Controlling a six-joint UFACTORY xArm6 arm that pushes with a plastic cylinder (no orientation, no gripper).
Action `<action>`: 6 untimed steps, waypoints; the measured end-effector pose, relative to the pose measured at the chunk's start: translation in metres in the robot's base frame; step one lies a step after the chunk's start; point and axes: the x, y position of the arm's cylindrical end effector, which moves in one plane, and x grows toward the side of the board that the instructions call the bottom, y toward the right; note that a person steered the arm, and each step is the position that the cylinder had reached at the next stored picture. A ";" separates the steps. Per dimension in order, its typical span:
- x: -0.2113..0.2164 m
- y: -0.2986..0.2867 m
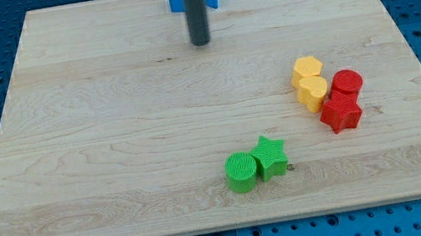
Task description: Point your arm at red circle
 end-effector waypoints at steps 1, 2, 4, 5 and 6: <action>0.004 0.074; 0.033 0.148; 0.113 0.188; 0.121 0.183; 0.121 0.183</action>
